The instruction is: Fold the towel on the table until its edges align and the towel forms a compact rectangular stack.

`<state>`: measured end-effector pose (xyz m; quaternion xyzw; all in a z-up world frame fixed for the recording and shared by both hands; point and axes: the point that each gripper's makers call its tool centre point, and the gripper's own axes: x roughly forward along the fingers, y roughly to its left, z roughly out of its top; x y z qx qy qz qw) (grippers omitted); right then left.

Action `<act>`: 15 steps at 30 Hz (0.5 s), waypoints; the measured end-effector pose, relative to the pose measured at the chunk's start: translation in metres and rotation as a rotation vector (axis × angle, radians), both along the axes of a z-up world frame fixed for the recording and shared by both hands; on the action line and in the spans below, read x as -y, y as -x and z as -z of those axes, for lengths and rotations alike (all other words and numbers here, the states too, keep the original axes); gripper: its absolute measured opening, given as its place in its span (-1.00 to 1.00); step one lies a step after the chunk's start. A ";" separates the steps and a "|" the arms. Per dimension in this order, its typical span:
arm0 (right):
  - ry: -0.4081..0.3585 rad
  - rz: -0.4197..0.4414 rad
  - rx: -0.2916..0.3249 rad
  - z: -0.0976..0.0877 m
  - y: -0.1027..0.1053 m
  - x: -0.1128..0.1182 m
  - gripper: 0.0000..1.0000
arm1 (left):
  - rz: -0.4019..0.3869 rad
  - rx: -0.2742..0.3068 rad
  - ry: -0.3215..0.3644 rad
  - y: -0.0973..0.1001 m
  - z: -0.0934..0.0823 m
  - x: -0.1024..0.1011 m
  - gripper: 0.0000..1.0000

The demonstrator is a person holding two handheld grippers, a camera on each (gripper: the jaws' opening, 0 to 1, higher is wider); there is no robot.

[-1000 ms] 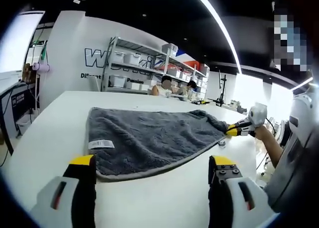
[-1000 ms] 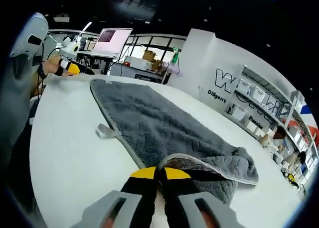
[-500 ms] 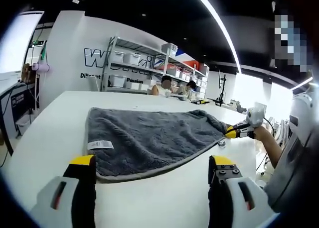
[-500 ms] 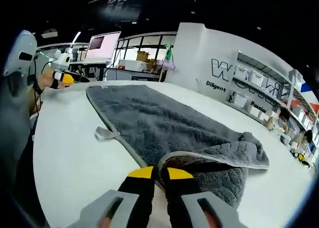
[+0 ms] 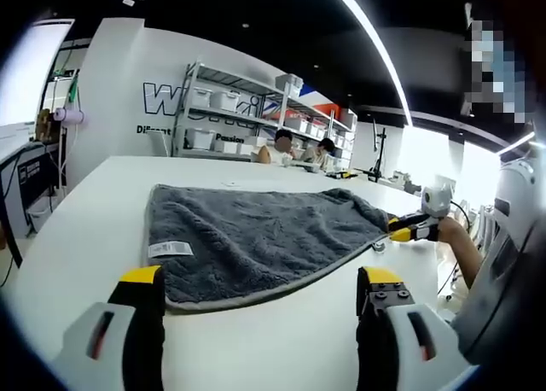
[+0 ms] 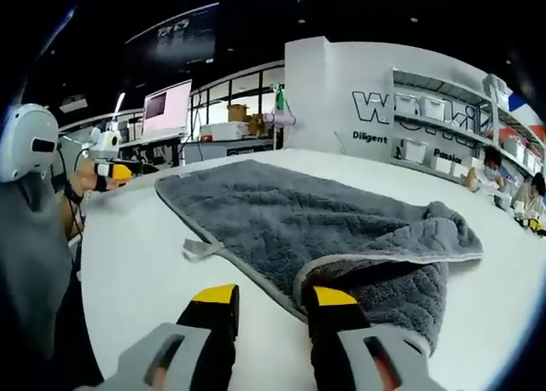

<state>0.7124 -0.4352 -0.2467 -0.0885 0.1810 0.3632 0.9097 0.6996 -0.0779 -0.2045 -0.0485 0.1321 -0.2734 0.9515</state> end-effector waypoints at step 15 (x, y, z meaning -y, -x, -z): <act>0.035 0.104 0.079 -0.024 0.016 0.023 -0.24 | -0.002 0.001 0.003 0.001 0.001 0.000 0.96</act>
